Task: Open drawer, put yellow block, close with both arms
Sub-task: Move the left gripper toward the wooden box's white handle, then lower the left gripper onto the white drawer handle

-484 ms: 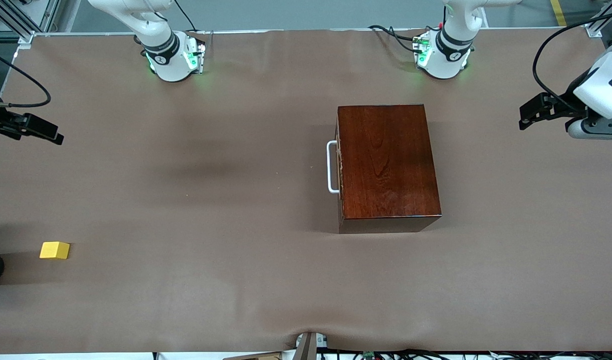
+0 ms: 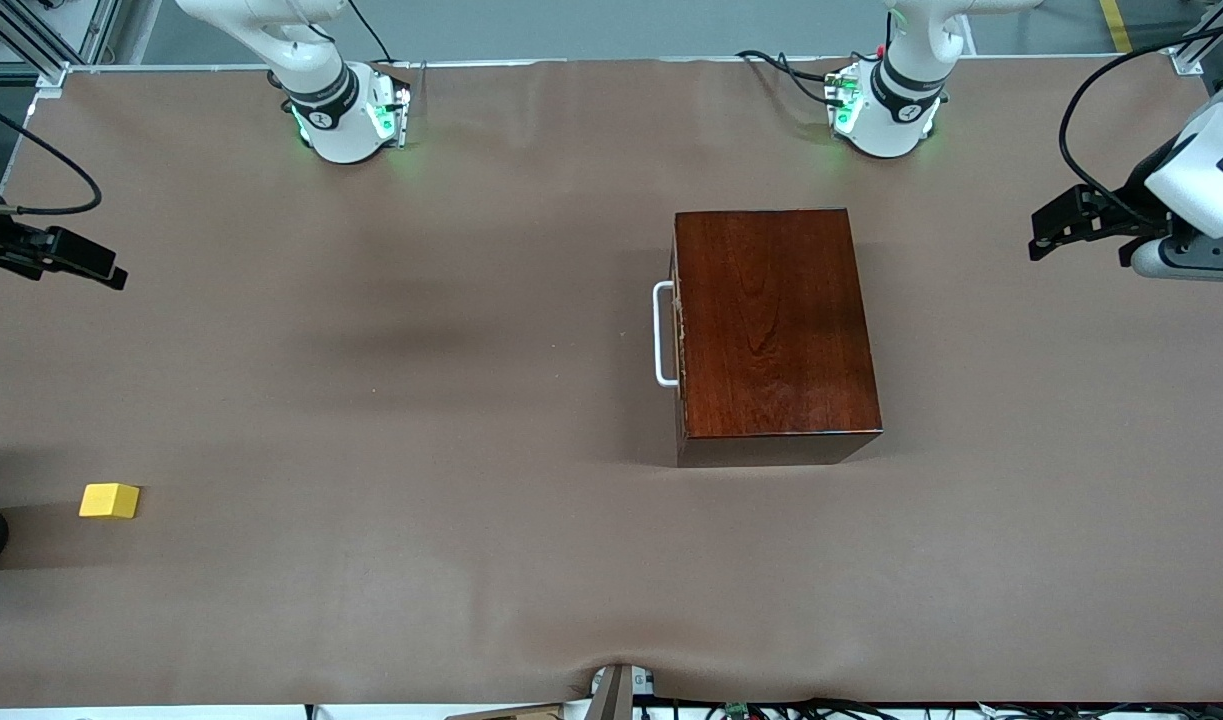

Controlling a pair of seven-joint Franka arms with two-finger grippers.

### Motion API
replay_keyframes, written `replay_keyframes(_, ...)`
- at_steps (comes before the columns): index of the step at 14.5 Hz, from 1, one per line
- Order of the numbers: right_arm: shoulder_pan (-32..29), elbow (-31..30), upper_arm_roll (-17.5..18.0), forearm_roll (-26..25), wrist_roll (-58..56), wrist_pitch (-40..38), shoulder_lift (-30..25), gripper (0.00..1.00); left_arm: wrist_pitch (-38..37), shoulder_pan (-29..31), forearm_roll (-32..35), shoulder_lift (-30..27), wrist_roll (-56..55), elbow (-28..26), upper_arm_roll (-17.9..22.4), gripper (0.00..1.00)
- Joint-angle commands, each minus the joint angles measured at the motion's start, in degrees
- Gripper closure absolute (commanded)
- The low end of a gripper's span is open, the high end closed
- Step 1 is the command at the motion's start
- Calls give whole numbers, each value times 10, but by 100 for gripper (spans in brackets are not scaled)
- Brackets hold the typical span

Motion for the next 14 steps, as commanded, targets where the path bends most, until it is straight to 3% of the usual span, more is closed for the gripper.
replay_keyframes(1, -9, 1, 7, 8, 7, 1, -3, 0, -14, -17, -27, 68, -61, 70, -16, 0)
replay_keyframes(5, -9, 1, 7, 8, 7, 1, -3, 0, 23, -126, -26, 173, -201, 150, -27, 0)
replay_keyframes(10, -8, 1, 7, 8, 6, 1, -3, 0, 187, -272, -20, 250, -326, 157, -21, 0)
replay_keyframes(14, -8, 1, 7, 8, 6, 1, -2, 0, 260, -355, 49, 305, -399, 156, -21, 0)
